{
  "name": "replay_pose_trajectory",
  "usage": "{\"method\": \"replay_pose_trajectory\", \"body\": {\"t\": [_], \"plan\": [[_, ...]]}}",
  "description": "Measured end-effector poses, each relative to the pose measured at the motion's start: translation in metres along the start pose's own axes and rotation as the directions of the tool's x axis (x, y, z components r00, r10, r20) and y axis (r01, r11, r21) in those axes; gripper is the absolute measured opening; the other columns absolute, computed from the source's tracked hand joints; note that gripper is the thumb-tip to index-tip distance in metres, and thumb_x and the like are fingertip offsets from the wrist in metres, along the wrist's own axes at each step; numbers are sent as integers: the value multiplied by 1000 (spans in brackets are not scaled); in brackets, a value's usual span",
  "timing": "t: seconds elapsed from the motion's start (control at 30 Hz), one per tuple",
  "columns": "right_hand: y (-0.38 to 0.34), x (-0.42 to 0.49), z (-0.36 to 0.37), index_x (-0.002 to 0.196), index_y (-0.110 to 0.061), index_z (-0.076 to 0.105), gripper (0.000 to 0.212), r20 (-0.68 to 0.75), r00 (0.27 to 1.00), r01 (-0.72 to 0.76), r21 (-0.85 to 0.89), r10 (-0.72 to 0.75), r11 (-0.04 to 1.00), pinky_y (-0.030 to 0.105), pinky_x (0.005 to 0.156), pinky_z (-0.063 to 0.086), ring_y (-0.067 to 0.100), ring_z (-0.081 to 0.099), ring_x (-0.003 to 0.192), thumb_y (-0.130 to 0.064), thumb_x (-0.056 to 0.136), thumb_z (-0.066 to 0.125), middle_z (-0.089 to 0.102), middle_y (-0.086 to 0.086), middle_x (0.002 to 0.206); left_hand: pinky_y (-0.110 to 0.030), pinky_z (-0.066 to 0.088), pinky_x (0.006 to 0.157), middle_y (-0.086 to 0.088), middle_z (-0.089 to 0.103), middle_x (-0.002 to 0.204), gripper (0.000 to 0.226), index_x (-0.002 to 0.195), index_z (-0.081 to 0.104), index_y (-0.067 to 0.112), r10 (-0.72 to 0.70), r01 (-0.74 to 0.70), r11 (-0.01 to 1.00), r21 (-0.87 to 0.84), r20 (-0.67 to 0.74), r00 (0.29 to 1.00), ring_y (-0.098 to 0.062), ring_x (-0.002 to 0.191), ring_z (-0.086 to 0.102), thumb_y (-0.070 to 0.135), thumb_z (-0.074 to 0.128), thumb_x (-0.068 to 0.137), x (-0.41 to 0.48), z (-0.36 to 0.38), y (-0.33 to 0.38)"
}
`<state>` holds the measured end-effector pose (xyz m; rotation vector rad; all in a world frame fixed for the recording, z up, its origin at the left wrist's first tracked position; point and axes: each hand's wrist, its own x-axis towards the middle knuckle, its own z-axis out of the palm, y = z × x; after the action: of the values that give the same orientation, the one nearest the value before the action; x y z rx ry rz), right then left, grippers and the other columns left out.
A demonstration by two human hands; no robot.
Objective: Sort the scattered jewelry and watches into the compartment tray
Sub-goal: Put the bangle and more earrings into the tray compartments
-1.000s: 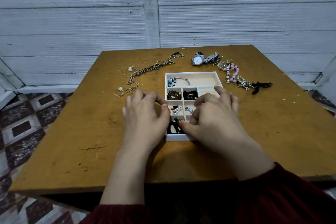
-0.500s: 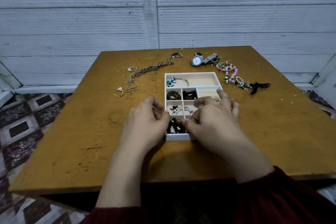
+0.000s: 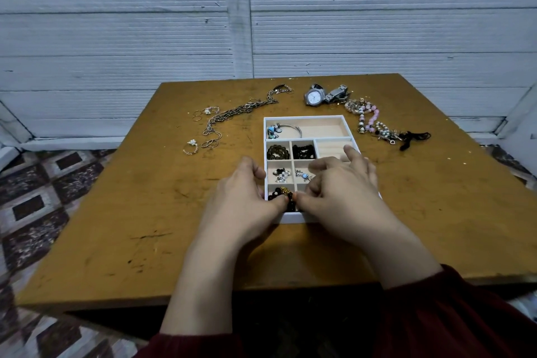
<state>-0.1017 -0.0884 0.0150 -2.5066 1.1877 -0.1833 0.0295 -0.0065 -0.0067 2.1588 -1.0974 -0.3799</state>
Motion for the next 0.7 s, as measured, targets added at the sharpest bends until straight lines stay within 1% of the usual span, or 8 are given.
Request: {"method": "replay_pose_trajectory", "body": {"t": [0.03, 0.1, 0.17, 0.2, 0.27, 0.33, 0.53, 0.7], "plan": [[2, 2, 2, 48, -27, 44, 43, 3, 1000, 3, 26, -4, 1000, 41, 116, 1, 24, 8, 145, -45, 85, 57, 51, -10, 134, -34, 49, 67, 9, 63, 72, 40, 91, 43, 27, 2, -2, 1000, -3, -1, 1000, -16, 75, 62, 40, 74, 69, 0, 0, 0], [7, 7, 8, 44, -21, 51, 42, -52, 998, 40, 123, -34, 992, 42, 117, 13, 24, 33, 137, -49, 74, 51, 66, -8, 105, -33, 48, 67, 9, 63, 72, 39, 91, 43, 27, 11, -11, 1000, -10, -2, 1000, -16, 76, 61, 37, 74, 69, 0, 1, 0], [12, 8, 11, 48, -14, 63, 41, -147, 988, 77, 230, -43, 970, 36, 112, 25, 22, 54, 117, -46, 68, 45, 69, -7, 76, -33, 47, 68, 8, 63, 76, 36, 91, 44, 27, 22, -22, 1000, -8, -6, 1000, -16, 78, 61, 36, 73, 71, 0, 1, 0], [14, 8, 11, 52, -11, 67, 42, -201, 979, 90, 269, -35, 959, 33, 107, 32, 21, 59, 107, -43, 69, 45, 69, -2, 72, -33, 48, 69, 8, 63, 78, 35, 92, 44, 27, 25, -25, 1000, -16, -10, 1000, -16, 79, 61, 36, 72, 72, 0, 2, -1], [16, 6, 8, 56, -14, 70, 38, -307, 952, 102, 305, -4, 947, 37, 93, 44, 23, 60, 96, -43, 69, 49, 70, 1, 76, -37, 51, 72, 7, 63, 79, 35, 92, 46, 26, 24, -26, 998, -57, -35, 999, -17, 81, 61, 40, 72, 73, 1, 2, -2], [17, 4, 6, 54, -25, 68, 27, -350, 937, 98, 328, 24, 940, 42, 89, 47, 23, 60, 97, -46, 66, 56, 69, -7, 80, -39, 51, 73, 7, 63, 80, 38, 92, 47, 26, 16, -20, 997, -72, -59, 998, -18, 82, 62, 45, 73, 71, 2, 4, -2], [15, -2, 2, 72, -33, 72, 27, -257, 966, 39, 285, 37, 958, 43, 100, 40, 19, 48, 118, -57, 60, 74, 62, -17, 99, -32, 46, 64, 7, 62, 86, 45, 94, 44, 30, 5, -5, 1000, -10, -42, 999, -17, 82, 60, 50, 75, 68, 2, 7, -2], [12, -3, 0, 77, -32, 72, 31, -215, 976, 0, 212, 47, 977, 38, 103, 32, 14, 38, 122, -58, 60, 78, 57, -18, 106, -33, 47, 68, 9, 60, 83, 40, 94, 46, 28, 6, -4, 1000, 24, -47, 999, -16, 82, 59, 42, 75, 70, 1, 5, 0]]}}
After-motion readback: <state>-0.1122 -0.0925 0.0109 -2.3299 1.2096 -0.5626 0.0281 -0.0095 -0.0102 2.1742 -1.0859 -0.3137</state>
